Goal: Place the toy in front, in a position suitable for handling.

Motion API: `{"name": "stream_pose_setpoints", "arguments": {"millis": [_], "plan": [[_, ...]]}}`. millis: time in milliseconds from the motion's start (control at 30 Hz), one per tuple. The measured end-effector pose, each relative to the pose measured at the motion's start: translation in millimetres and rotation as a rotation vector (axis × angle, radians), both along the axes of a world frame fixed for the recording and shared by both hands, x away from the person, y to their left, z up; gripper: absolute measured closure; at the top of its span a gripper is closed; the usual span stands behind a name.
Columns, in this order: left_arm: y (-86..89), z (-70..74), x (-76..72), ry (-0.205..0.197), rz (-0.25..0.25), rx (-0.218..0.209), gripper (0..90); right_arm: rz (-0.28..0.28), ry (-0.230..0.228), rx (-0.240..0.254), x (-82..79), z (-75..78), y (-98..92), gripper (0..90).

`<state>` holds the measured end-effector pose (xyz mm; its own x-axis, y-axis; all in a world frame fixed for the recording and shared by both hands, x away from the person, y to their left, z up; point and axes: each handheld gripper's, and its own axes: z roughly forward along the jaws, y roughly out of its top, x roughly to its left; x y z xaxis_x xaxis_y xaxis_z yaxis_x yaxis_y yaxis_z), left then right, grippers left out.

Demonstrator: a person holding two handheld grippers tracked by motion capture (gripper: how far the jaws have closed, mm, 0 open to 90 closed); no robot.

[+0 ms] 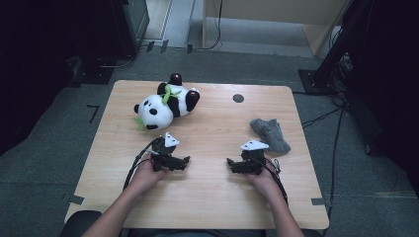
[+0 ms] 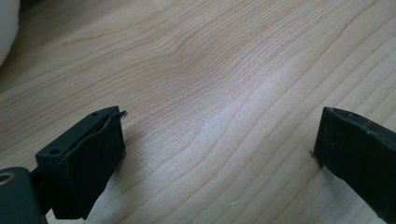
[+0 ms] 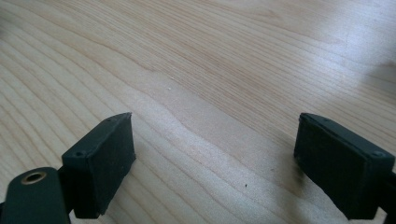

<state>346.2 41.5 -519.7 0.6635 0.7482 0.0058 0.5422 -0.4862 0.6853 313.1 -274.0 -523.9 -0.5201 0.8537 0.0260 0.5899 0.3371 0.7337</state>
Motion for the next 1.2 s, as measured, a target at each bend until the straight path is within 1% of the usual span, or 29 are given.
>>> {"name": "stream_pose_setpoints", "arguments": {"millis": [167,333,500,567,600,700,733,767,833,867,967,1133,1200], "plan": [[0.0,0.0,0.0,0.000,0.000,0.000,1.5,-0.009,0.002,-0.001,0.0,-0.1,0.2,10.8],[-1.8,-0.1,-0.4,-0.001,0.020,-0.001,1.6,-0.009,0.003,-0.001,-0.1,0.0,0.2,10.8],[-1.7,-0.1,-0.6,-0.001,0.020,-0.001,1.6,-0.009,0.002,-0.001,0.0,-0.1,0.2,10.7],[-1.6,-0.1,-0.9,-0.001,0.014,-0.001,1.6,-0.009,0.003,0.000,-0.1,0.0,0.3,10.8],[-1.3,0.1,-1.2,-0.001,-0.019,0.002,1.6,-0.011,0.003,0.000,-0.1,0.0,0.3,10.7],[-1.1,0.1,-0.2,-0.001,-0.024,0.000,1.9,-0.011,0.003,0.000,-0.1,0.0,0.3,10.7],[0.1,0.9,0.0,0.004,-0.025,0.008,1.9,-0.011,0.003,0.000,-0.1,0.0,0.3,10.7],[1.3,2.0,0.0,0.008,-0.022,0.009,2.6,-0.011,0.003,0.000,-0.1,0.0,0.3,10.7],[5.1,4.8,0.2,0.008,-0.019,0.011,10.6,-0.011,0.003,0.000,-0.1,0.0,0.4,10.7],[6.3,4.9,0.7,0.008,-0.013,0.002,14.7,-0.011,0.003,0.000,-0.1,0.0,0.4,10.7],[7.3,4.8,1.1,0.008,-0.016,0.001,15.0,-0.011,0.004,0.001,-0.2,0.0,0.4,10.7],[4.9,7.9,2.4,0.024,-0.026,0.022,16.0,-0.011,0.003,0.000,-0.1,0.0,0.4,10.7],[4.1,9.8,3.0,0.022,-0.034,0.027,16.0,-0.009,0.002,0.000,0.0,-0.1,0.2,10.7]]}}
